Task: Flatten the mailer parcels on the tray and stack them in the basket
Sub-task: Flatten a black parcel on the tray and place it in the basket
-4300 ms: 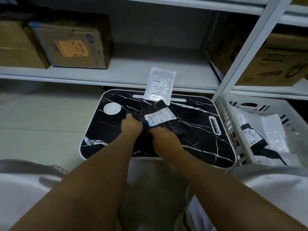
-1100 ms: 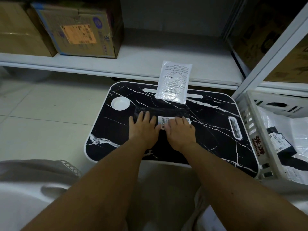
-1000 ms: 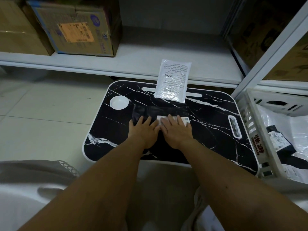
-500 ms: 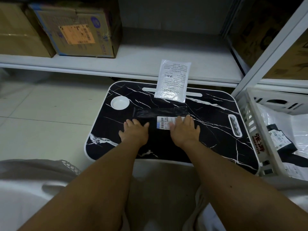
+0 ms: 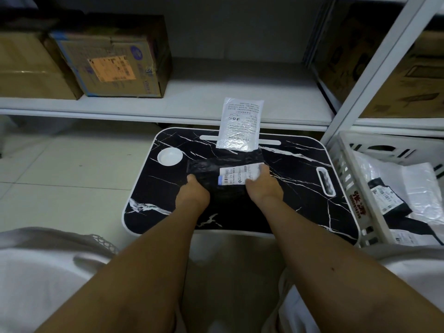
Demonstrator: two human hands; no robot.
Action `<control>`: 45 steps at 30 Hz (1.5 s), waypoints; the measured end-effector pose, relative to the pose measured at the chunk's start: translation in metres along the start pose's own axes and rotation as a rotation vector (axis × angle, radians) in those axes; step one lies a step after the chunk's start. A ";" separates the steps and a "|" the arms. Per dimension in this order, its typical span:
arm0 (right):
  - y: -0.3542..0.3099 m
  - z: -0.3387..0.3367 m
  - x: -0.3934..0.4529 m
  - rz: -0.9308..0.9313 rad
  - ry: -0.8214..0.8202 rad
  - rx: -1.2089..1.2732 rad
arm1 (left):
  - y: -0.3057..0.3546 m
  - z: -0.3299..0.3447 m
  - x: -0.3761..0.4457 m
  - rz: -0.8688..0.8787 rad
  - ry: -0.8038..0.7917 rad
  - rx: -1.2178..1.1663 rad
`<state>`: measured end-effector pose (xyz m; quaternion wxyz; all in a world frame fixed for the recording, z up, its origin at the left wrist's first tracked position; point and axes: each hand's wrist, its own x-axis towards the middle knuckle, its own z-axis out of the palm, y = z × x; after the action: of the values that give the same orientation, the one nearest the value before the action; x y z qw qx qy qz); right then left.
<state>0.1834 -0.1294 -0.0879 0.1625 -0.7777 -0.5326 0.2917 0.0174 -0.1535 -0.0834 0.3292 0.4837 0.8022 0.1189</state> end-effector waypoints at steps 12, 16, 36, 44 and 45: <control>-0.022 -0.131 0.002 -0.122 0.095 -0.046 | 0.089 -0.022 -0.038 0.202 0.128 -0.093; 0.002 -0.197 0.007 -0.099 0.170 -0.024 | 0.146 -0.012 -0.060 0.321 0.119 -0.121; 0.316 -0.330 0.003 0.601 0.464 0.129 | 0.343 0.160 -0.176 0.859 -0.656 0.626; 0.383 -0.308 -0.005 0.616 0.370 -0.122 | 0.321 0.235 -0.188 0.866 -0.755 0.754; 0.388 -0.302 -0.005 0.619 0.375 -0.180 | 0.315 0.242 -0.188 0.864 -0.780 0.744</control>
<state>0.6564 -0.2640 -0.0701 0.0922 -0.9531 -0.2565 0.1313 0.4521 -0.1864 -0.0281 0.3291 0.8482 0.3479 -0.2264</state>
